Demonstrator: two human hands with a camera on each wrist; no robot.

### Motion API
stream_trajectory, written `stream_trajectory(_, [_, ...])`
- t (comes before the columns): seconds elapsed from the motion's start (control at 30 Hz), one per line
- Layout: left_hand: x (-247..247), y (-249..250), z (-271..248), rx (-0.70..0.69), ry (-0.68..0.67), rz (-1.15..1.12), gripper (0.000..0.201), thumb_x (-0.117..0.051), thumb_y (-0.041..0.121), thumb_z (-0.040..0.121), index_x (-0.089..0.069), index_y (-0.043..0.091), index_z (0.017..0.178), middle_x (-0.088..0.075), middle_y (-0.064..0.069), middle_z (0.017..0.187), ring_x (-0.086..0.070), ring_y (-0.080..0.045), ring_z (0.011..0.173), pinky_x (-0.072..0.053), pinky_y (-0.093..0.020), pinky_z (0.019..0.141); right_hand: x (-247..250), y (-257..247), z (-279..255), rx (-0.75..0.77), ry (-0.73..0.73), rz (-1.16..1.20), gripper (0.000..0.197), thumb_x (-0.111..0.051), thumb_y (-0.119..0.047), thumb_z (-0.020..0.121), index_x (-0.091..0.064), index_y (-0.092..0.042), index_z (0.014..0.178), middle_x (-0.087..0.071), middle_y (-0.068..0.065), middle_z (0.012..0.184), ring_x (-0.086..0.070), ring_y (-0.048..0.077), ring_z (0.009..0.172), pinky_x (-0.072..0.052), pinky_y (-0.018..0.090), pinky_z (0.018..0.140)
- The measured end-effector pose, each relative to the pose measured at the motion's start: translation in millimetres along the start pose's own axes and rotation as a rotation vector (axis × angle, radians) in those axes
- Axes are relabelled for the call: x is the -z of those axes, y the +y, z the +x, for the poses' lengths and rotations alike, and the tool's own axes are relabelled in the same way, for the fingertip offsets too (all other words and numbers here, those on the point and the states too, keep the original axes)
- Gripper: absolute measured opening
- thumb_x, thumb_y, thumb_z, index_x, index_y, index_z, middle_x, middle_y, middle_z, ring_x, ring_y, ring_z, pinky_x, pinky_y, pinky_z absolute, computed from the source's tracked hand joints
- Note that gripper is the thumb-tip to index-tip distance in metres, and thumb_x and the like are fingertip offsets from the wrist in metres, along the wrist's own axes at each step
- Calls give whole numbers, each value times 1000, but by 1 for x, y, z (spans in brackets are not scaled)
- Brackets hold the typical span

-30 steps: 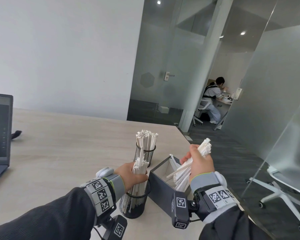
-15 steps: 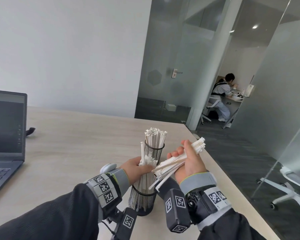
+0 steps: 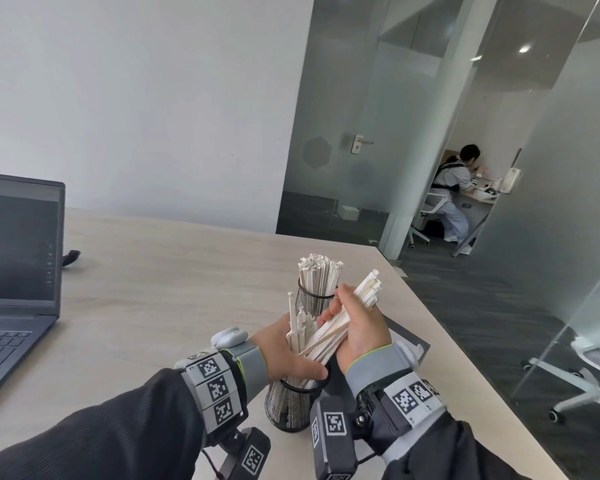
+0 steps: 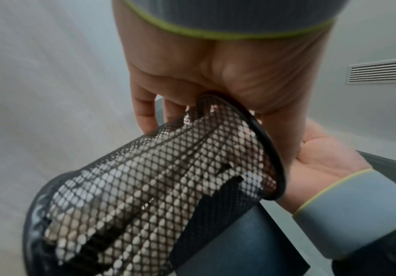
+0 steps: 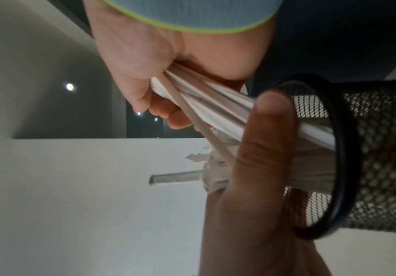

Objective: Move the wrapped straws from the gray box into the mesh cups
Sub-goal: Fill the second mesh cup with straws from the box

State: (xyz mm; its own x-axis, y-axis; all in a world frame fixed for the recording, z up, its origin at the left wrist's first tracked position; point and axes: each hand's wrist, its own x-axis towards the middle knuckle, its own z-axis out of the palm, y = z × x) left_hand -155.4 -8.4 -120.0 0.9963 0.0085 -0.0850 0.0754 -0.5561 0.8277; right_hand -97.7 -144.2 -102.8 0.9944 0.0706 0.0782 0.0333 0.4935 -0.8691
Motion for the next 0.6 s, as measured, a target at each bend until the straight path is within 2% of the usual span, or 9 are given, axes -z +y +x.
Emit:
stream_trajectory(0.07, [-2,5,-1,-27,24,72,64,-86,33,70,-51,28,123,-61,19,85,-55,10,73,-40,-4,58,-1,0,-4,4,-16,-112,34,-67,-18,86,-56,-9,56,-50,12,52,-49,26,47,-46,38,60])
stream_trajectory(0.1, [-3,8,-1,-39,24,97,59,-83,30,73,-51,25,123,-59,19,82,-52,12,70,-38,-2,53,-1,0,-5,11,-15,-179,35,-69,-22,83,-58,-11,52,-53,11,50,-50,26,48,-47,38,59])
stream_trajectory(0.17, [-4,13,-3,-51,31,124,55,-81,28,76,-51,24,121,-56,19,79,-50,11,67,-37,-2,51,0,-1,-9,39,-25,-342,32,-71,-36,73,-63,-14,52,-60,10,51,-57,30,52,-52,43,65])
stream_trajectory(0.23, [-5,13,-2,-50,52,124,54,-81,29,75,-51,25,120,-57,18,80,-55,4,70,-36,-5,54,3,-3,-10,73,-31,-536,35,-70,-48,67,-66,-14,58,-68,6,60,-66,29,62,-56,42,75])
stream_trajectory(0.3, [-7,10,0,-55,78,118,57,-82,28,74,-53,25,123,-58,16,82,-57,-3,74,-37,-8,57,5,-6,-11,98,-15,-653,36,-69,-51,69,-70,-15,72,-73,2,70,-70,23,72,-55,36,78])
stream_trajectory(0.4, [-9,7,2,-83,105,104,51,-82,27,73,-56,25,116,-59,15,78,-55,3,68,-37,-11,54,7,-7,-14,124,-51,-769,35,-68,-49,80,-72,-16,89,-76,0,81,-70,16,79,-54,31,78])
stream_trajectory(0.47, [-10,5,5,-121,112,96,45,-82,27,72,-56,28,109,-60,15,79,-55,3,69,-37,-11,55,6,-6,-17,145,-99,-805,27,-65,-45,87,-74,-21,93,-76,-5,84,-70,8,81,-54,29,81])
stream_trajectory(0.53, [-11,5,7,-177,132,81,48,-80,25,73,-55,31,114,-61,16,83,-57,3,74,-41,-9,60,5,-4,-18,169,-130,-792,18,-64,-43,90,-74,-28,92,-76,-12,85,-69,1,83,-53,27,83])
stream_trajectory(0.6, [-11,7,9,-207,140,77,54,-80,26,73,-55,31,121,-66,15,94,-64,-3,85,-51,-18,75,4,-4,-18,192,-144,-791,14,-63,-45,90,-73,-34,88,-75,-14,85,-68,-1,84,-52,26,82])
